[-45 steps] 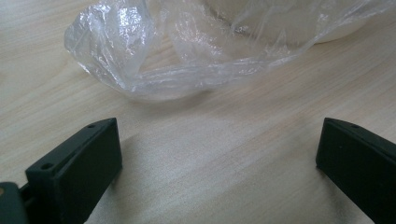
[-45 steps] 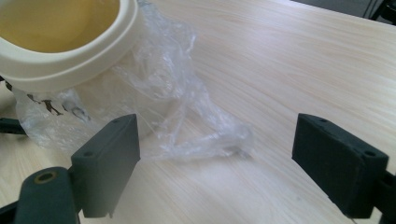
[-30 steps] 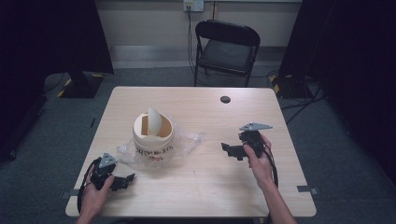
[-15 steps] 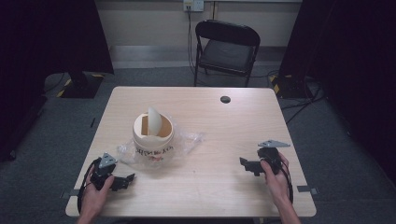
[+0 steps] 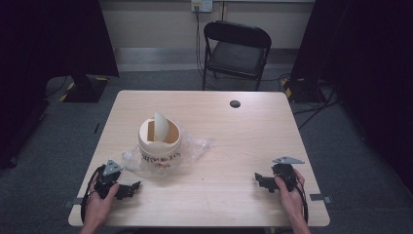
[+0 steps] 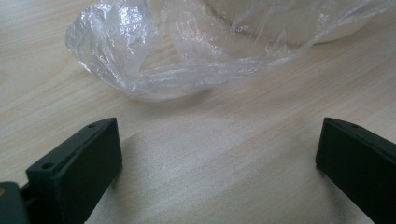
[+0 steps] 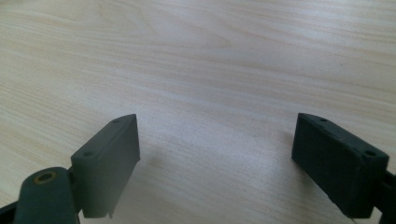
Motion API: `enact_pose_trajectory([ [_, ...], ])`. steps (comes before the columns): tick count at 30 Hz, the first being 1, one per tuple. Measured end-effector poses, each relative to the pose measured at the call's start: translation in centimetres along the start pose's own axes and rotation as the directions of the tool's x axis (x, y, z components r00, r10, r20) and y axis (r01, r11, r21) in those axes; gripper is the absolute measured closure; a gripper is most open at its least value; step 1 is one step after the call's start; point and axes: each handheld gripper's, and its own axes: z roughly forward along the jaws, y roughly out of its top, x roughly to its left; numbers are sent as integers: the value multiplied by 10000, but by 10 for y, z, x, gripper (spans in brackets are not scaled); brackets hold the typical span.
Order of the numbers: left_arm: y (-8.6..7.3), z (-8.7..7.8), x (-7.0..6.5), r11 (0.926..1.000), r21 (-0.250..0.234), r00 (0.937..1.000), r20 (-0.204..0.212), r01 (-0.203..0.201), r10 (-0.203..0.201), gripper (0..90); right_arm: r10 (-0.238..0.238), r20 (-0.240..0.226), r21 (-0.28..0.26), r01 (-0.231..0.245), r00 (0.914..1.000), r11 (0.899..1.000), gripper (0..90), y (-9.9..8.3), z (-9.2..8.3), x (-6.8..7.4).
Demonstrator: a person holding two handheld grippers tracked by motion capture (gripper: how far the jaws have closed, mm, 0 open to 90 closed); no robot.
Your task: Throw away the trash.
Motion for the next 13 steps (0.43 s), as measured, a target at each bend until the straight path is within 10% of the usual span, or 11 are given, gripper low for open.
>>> enact_pose_trajectory([
  [13,0,0,0,10000,3,10000,2,-15,15,0,-514,720,-425,545,9961,9976,112,-7,5,9],
])
